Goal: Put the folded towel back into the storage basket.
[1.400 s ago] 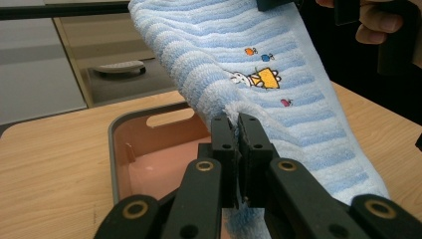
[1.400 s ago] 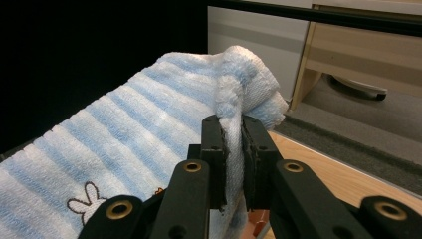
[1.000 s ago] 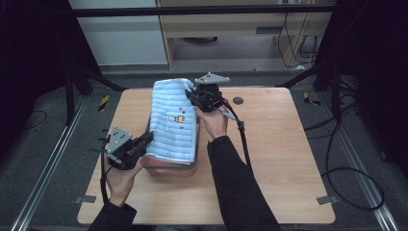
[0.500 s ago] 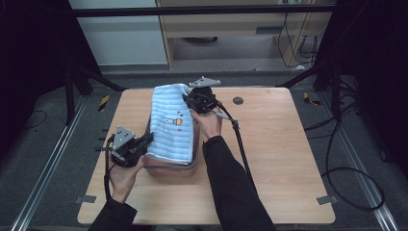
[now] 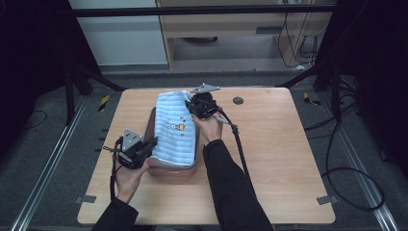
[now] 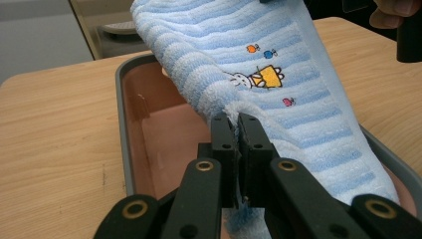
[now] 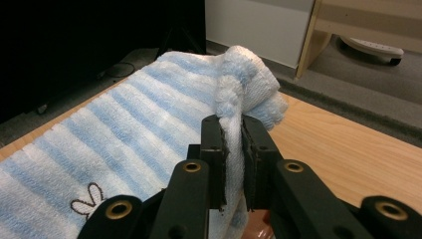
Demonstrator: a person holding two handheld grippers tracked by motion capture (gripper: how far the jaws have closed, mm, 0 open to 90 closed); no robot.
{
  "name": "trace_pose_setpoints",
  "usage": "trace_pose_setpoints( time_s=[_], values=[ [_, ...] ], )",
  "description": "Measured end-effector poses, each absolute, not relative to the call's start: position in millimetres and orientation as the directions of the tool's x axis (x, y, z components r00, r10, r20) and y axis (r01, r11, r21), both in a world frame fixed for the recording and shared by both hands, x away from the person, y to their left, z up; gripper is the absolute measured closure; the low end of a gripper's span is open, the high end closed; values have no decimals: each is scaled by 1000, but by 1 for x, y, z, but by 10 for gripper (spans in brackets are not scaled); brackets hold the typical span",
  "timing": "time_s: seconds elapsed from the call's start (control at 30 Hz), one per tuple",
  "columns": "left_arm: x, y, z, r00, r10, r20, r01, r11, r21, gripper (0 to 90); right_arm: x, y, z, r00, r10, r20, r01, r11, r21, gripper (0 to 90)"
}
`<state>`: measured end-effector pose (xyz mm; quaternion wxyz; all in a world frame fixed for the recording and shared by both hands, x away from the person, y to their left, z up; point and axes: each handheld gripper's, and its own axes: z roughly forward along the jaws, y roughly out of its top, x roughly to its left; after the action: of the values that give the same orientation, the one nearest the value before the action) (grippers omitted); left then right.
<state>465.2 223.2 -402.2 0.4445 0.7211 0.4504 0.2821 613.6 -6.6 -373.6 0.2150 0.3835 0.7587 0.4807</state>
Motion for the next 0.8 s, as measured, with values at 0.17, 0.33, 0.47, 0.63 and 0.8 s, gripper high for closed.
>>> trace_pose_setpoints(
  time_s=[0.17, 0.33, 0.47, 0.63, 0.8],
  values=[
    [466, 221, -408, 430, 902, 18, 409, -213, 887, 865, 615, -5, -381, -610, 792, 42, 387, 251, 887, 819],
    [467, 220, -412, 428, 903, 29, 418, -227, 880, 865, 616, -2, -388, -608, 793, 38, 396, 262, 880, 819],
    [467, 221, -416, 422, 906, 28, 427, -226, 875, 865, 617, 0, -392, -611, 791, 38, 401, 268, 876, 818],
    [468, 222, -421, 421, 906, 32, 443, -236, 865, 865, 617, 1, -396, -610, 792, 42, 410, 270, 871, 818],
    [468, 222, -425, 423, 905, 35, 456, -246, 856, 864, 617, 0, -401, -607, 793, 40, 418, 276, 865, 816]
  ],
)
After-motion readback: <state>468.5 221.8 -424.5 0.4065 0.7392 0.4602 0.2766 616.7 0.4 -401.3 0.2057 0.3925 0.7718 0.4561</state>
